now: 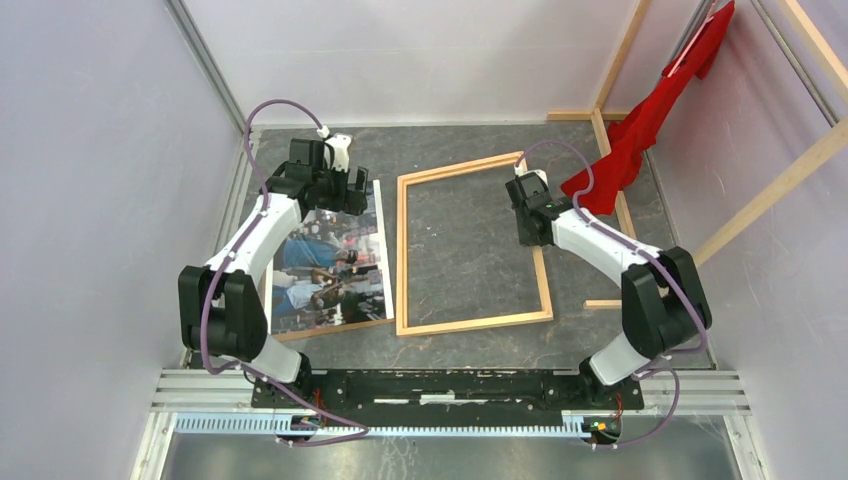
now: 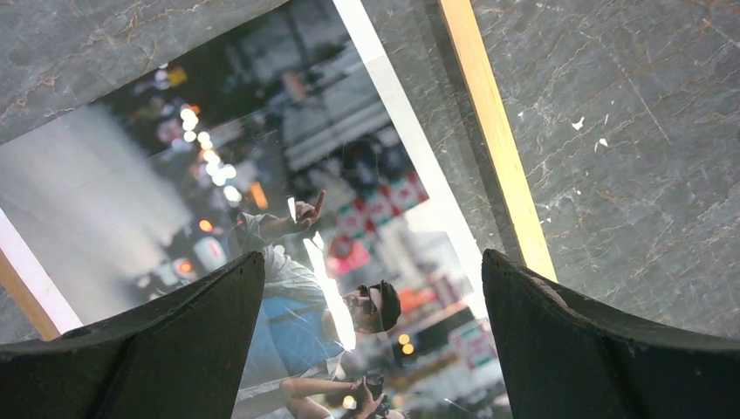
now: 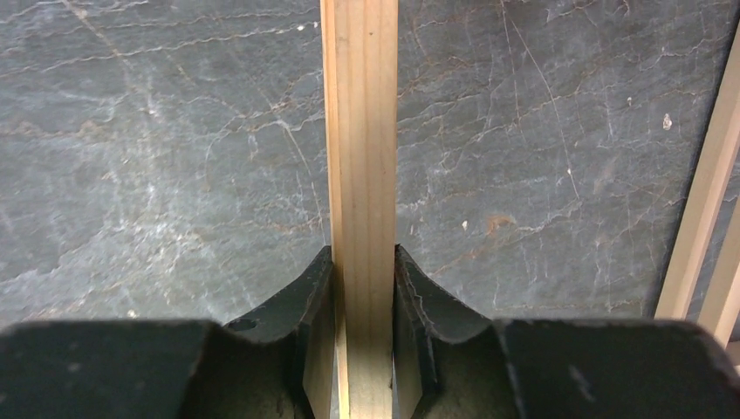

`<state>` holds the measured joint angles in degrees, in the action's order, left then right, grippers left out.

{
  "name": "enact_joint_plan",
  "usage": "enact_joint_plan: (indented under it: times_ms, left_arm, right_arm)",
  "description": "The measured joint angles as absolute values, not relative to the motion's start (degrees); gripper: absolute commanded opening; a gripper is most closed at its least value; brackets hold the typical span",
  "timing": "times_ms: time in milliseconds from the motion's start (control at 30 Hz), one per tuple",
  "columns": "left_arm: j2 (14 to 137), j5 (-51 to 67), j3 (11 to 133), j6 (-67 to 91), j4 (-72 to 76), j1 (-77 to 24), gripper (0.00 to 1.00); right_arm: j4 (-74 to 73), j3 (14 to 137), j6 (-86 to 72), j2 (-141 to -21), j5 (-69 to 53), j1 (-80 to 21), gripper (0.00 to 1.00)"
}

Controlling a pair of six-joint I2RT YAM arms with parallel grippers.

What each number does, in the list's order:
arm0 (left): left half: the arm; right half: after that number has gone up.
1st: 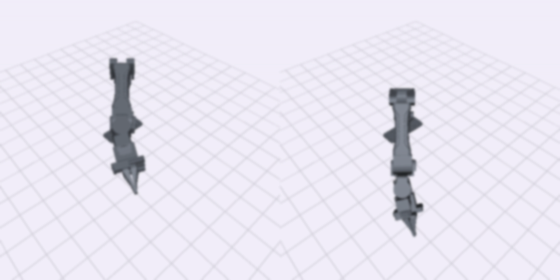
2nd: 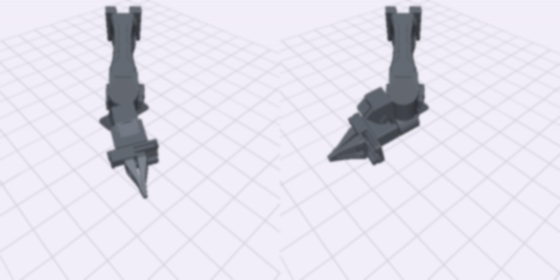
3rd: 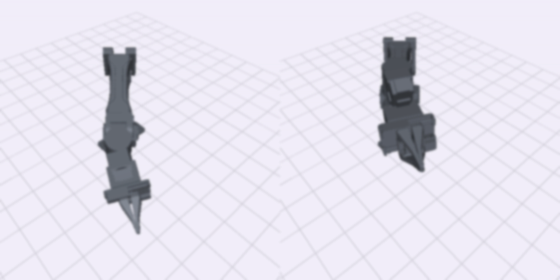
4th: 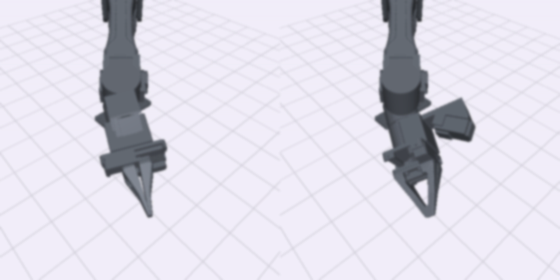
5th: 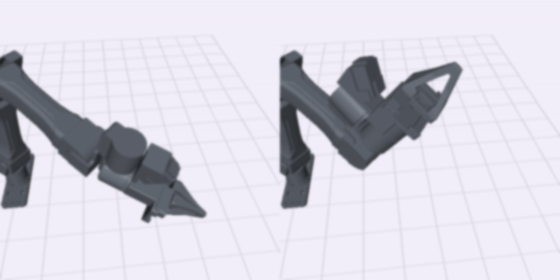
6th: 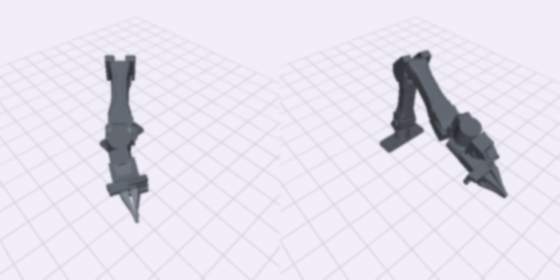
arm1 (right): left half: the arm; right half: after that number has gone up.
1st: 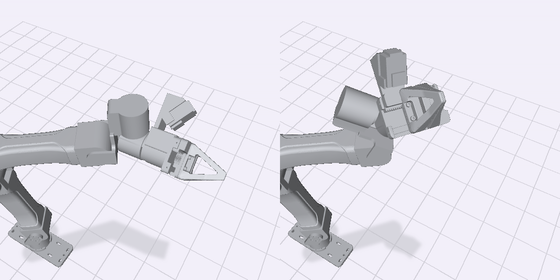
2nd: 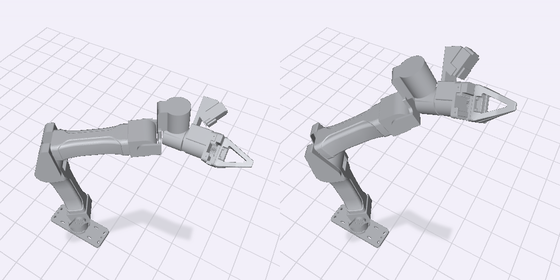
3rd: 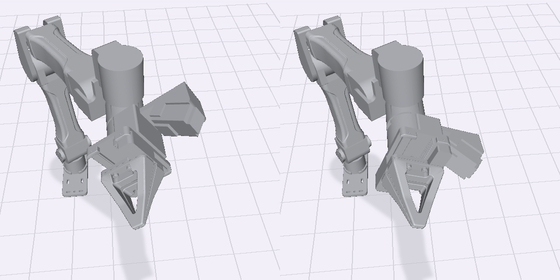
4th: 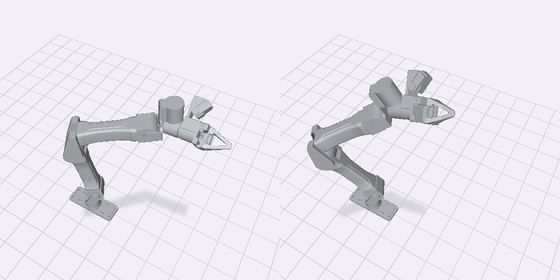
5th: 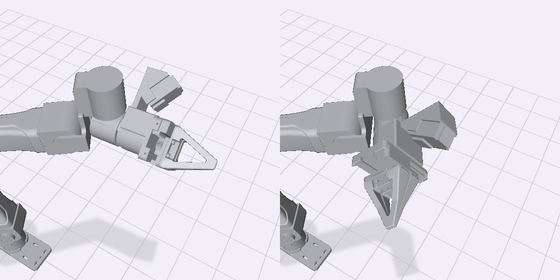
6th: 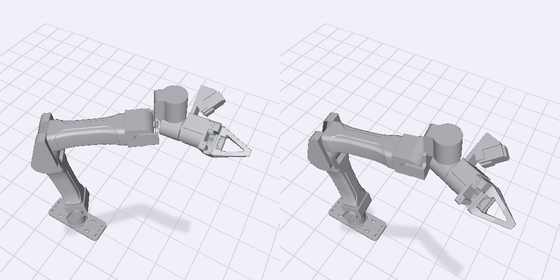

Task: Put the photo into the frame
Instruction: Turn over the photo frame at the center of the board.

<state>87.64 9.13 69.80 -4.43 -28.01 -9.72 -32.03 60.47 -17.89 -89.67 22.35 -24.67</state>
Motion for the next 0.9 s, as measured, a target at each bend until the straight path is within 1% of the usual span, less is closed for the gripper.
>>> enact_joint_plan:
  times_ms: [133, 467, 500, 567, 600, 700, 900]
  left_arm:
    - [87.4, 9.1, 68.7, -4.8, -28.1, -9.3, 1.0]
    - [86.5, 9.2, 67.0, -6.1, -28.2, -8.4, 1.0]
    - [86.5, 9.2, 66.9, -6.3, -28.2, -8.3, 1.0]
    - [86.3, 9.2, 66.5, -6.9, -28.2, -8.3, 1.0]
    - [86.1, 9.2, 66.2, -7.2, -28.2, -8.2, 1.0]
    - [85.5, 9.3, 65.6, -7.9, -28.3, -8.1, 1.0]
    - [85.2, 9.7, 65.4, -9.1, -28.7, -7.2, 1.0]
  right_arm:
    - [-30.0, 60.5, -17.6, -93.3, 24.7, -24.7, 0.09]
    - [-25.3, 61.7, -16.7, -101.7, 26.7, -24.8, 0.17]
    - [-24.9, 61.8, -16.4, -102.2, 27.0, -24.8, 0.19]
    - [-24.1, 61.9, -15.8, -103.1, 27.4, -24.8, 0.33]
    - [-23.8, 62.0, -15.5, -103.5, 27.6, -24.8, 0.38]
    - [-23.4, 62.5, -13.6, -104.4, 29.6, -24.9, 0.49]
    - [-24.7, 64.9, -10.3, -105.6, 33.2, -24.4, 0.62]
